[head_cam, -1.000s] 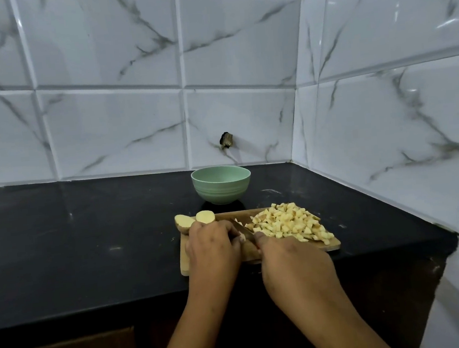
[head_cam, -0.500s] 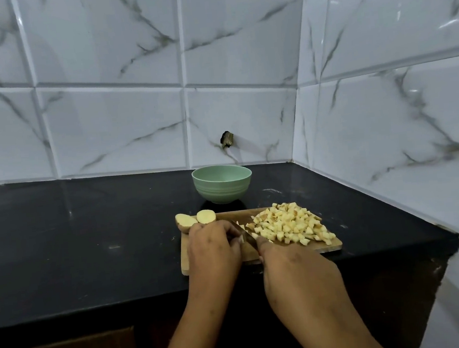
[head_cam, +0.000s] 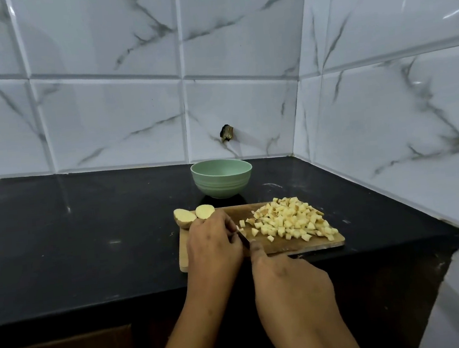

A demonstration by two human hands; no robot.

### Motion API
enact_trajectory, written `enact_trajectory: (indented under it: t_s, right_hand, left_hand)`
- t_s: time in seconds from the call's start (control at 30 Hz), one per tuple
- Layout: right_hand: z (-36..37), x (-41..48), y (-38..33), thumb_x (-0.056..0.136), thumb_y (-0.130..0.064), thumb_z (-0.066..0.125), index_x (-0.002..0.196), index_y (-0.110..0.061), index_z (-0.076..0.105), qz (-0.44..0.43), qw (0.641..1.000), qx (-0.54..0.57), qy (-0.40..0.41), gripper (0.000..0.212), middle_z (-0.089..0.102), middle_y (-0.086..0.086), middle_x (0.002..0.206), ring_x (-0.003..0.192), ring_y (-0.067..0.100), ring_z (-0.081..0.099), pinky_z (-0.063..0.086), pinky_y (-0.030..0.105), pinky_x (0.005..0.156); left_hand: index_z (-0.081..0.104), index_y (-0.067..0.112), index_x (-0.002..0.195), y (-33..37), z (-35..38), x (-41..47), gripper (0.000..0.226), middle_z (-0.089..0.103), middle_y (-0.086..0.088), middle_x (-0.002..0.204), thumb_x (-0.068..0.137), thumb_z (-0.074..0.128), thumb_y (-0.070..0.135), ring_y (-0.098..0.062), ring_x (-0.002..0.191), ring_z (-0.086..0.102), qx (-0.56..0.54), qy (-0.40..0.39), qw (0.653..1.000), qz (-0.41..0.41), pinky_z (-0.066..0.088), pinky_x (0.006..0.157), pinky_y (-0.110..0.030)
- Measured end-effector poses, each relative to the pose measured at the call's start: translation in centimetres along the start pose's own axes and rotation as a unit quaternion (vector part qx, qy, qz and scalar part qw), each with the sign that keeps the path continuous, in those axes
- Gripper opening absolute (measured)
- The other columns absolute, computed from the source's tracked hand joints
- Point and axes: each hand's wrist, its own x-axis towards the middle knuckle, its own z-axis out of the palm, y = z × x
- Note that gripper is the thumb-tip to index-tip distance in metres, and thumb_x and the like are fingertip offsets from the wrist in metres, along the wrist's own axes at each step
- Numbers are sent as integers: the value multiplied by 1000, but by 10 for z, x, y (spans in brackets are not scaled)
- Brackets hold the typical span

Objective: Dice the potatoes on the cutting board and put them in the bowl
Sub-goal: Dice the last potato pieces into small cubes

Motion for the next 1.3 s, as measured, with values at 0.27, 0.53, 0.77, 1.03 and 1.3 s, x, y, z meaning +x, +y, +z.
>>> enact_trajectory:
  t_s: [0.27,0.53,0.77,1.03,1.3]
  right_hand:
    - [3,26,23,101,-18,39,135,-30,44,0,996,64,62,37,56,-4,91,79,14,56,38,25,56]
    - [-1,46,70,101,-32,45,134,-38,53,62,928,366,-20,35,48,-19,75,59,1,45,35,15,52]
    - [-20,37,95,101,-20,46,111,-37,67,90,874,465,-114,29,47,-8,49,40,2,35,28,15,41]
    - [-46,29,117,100,-18,47,105,-31,71,86,867,479,-104,27,43,-5,43,36,3,30,24,14,35]
    - [-20,41,86,94,-29,58,114,-33,69,58,904,414,-91,22,51,-19,58,54,-1,44,34,13,53]
  left_hand:
    - [53,25,81,0,-1,3,14,61,11,83,82,66,18,-11,89,55,0,-10,1000,-7,38,75,-25]
    - [56,29,93,7,5,34,9,62,9,91,86,61,33,-12,95,47,124,-74,989,1,17,76,-30]
    - [53,32,99,2,-8,36,26,63,15,101,88,47,10,-11,97,44,93,-126,987,26,29,81,-30]
    - [64,33,96,-18,-45,19,10,63,11,96,90,57,31,-9,90,56,74,-156,985,-23,50,80,-30]
    - [67,34,108,1,-19,5,22,67,17,100,88,60,43,-1,89,59,109,-91,990,9,50,81,-26]
